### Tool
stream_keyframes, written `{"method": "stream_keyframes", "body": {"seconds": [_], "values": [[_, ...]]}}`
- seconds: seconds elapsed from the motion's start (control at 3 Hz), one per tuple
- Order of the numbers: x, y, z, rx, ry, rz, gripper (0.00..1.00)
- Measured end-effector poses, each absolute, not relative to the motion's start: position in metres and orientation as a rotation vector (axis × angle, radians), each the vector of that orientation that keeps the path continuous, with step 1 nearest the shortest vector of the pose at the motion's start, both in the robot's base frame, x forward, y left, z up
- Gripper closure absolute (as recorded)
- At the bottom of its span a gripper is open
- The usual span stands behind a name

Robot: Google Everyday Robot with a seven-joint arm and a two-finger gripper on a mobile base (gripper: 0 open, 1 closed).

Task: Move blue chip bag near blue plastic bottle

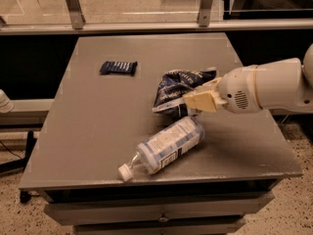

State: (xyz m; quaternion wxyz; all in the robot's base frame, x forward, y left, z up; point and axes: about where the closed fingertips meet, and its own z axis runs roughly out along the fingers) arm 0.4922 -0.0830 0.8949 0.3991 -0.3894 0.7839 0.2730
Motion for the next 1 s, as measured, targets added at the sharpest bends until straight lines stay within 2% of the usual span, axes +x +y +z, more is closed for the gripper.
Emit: {"method": "stream_keyframes", "body": {"seconds": [0.67,1.0], "values": [[0.492,-0.0819,0.8936,-0.984,2.005,0.7,0.11],[0.4933,-0.0815,0.8935,-0.985,2.01,0.705,0.0]]}}
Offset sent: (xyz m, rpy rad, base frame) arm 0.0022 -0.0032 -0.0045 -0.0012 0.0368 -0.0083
